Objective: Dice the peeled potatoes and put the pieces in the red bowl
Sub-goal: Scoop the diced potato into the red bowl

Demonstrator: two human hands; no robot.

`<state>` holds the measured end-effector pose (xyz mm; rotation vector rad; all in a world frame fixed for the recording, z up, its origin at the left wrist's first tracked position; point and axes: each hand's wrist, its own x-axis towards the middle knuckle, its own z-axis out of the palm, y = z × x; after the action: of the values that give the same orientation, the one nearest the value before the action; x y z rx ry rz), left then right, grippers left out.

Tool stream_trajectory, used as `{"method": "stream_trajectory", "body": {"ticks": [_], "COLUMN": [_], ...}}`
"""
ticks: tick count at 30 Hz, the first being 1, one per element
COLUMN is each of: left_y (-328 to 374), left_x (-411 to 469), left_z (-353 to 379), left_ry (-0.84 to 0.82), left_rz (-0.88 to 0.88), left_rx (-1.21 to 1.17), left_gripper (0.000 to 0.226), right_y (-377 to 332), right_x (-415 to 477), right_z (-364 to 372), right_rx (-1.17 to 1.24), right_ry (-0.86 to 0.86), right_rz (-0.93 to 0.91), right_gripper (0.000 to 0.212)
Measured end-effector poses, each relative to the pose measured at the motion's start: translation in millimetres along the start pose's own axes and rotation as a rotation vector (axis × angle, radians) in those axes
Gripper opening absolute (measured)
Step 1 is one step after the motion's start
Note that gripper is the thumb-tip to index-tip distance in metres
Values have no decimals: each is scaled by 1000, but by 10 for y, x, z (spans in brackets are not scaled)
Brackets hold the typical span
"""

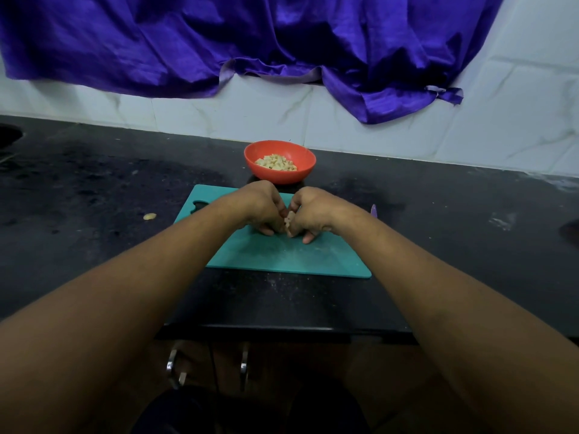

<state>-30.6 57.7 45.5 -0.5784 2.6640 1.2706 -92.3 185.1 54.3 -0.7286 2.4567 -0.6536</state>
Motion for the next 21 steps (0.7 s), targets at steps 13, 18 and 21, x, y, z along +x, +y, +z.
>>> {"method": "stream_trajectory", "body": {"ticks": [13,18,21], "left_y": [77,120,198], "left_x": [-9,-12,-47], "left_z": [73,19,-41], "left_ry": [15,39,56], "left_rz": [-143,-97,-39], "left_rx": [-417,-501,-440], "left_gripper": [19,20,26], "right_y": [102,192,201], "right_x": [81,21,8], "right_z": [-34,-82,-67], "right_rx": [680,1074,1325], "right_ry": [25,-87,-96], "right_rz": [168,210,221], "right_gripper": [30,28,31]}}
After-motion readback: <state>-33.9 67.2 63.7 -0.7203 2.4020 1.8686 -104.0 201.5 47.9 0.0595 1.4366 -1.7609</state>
